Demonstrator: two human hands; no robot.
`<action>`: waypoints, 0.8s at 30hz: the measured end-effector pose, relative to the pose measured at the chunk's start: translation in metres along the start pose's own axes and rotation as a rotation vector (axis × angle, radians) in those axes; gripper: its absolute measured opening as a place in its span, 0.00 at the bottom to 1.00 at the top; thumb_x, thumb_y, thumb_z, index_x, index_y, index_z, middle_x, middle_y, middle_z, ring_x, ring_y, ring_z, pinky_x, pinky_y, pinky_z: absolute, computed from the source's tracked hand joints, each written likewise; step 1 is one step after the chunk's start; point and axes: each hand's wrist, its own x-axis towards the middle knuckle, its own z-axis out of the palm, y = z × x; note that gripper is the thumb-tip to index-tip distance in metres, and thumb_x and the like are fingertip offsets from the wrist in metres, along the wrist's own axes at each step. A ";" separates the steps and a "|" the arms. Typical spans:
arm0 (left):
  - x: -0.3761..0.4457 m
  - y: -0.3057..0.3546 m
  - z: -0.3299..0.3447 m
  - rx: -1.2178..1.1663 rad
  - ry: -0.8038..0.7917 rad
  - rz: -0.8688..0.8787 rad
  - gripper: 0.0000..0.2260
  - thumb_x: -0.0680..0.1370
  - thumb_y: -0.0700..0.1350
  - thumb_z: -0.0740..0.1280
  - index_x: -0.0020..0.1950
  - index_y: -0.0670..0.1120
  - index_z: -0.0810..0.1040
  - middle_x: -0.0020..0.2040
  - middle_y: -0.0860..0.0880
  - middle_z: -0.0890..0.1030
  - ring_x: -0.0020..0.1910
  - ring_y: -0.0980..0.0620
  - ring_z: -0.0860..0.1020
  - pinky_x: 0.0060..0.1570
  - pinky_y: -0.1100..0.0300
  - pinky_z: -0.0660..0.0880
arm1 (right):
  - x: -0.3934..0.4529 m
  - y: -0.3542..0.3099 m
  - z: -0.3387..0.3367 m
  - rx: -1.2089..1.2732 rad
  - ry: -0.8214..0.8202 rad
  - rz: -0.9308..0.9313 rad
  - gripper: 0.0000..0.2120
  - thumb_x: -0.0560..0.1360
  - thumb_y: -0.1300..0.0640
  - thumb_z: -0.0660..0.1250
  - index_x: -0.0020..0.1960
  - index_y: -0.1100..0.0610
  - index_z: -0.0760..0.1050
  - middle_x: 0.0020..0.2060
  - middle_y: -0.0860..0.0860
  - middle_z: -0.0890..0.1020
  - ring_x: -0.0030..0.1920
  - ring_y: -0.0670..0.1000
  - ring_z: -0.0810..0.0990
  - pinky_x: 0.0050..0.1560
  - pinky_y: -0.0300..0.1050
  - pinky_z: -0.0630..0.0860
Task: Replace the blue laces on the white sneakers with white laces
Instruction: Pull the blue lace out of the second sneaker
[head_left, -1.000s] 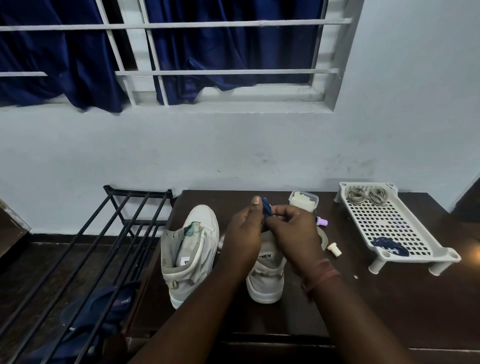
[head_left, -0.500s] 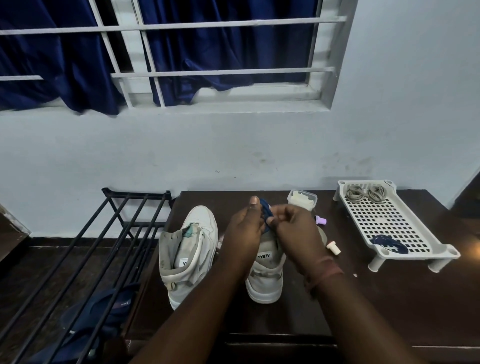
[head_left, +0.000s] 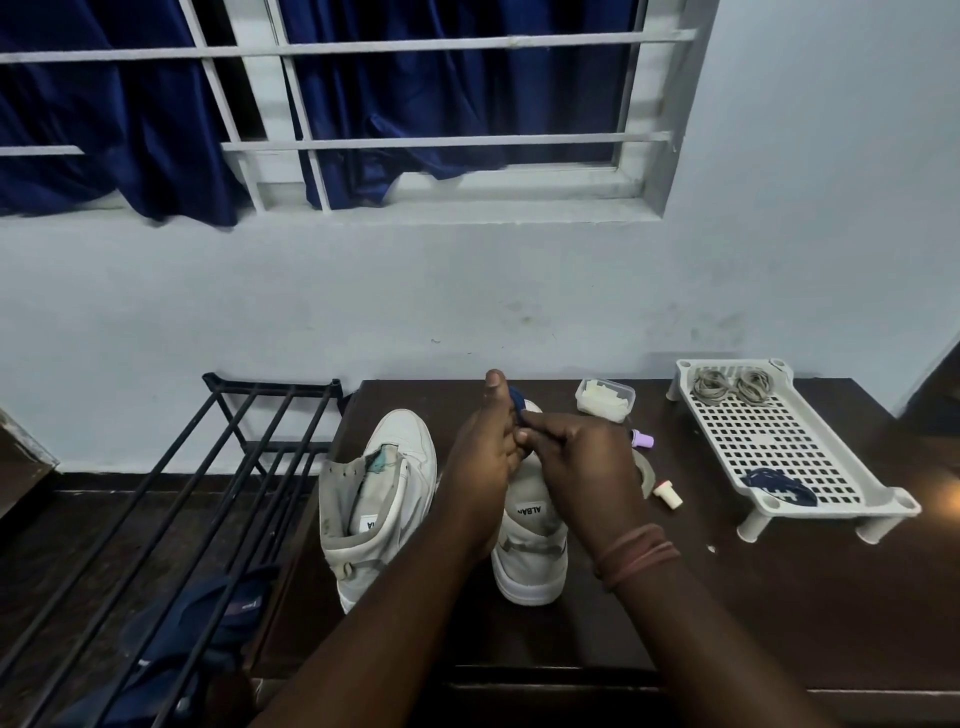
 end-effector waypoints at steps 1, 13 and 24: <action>-0.002 0.003 0.000 0.005 -0.016 -0.010 0.25 0.75 0.68 0.62 0.49 0.46 0.78 0.50 0.48 0.82 0.51 0.55 0.82 0.53 0.64 0.78 | 0.002 0.000 -0.004 0.071 0.010 0.049 0.08 0.72 0.62 0.72 0.47 0.52 0.86 0.39 0.44 0.86 0.41 0.40 0.83 0.47 0.37 0.78; -0.023 0.018 0.015 0.002 -0.235 0.045 0.23 0.86 0.48 0.53 0.43 0.46 0.85 0.44 0.49 0.86 0.47 0.56 0.85 0.49 0.65 0.79 | 0.001 -0.002 -0.011 -0.088 0.159 -0.094 0.05 0.70 0.63 0.71 0.43 0.56 0.76 0.33 0.47 0.80 0.34 0.45 0.78 0.35 0.34 0.71; 0.001 0.003 0.001 0.580 -0.021 0.170 0.12 0.79 0.39 0.60 0.50 0.46 0.84 0.42 0.51 0.85 0.43 0.54 0.82 0.47 0.58 0.79 | 0.010 0.007 -0.015 0.590 0.024 0.411 0.05 0.71 0.71 0.71 0.46 0.65 0.78 0.32 0.58 0.82 0.30 0.47 0.79 0.35 0.39 0.75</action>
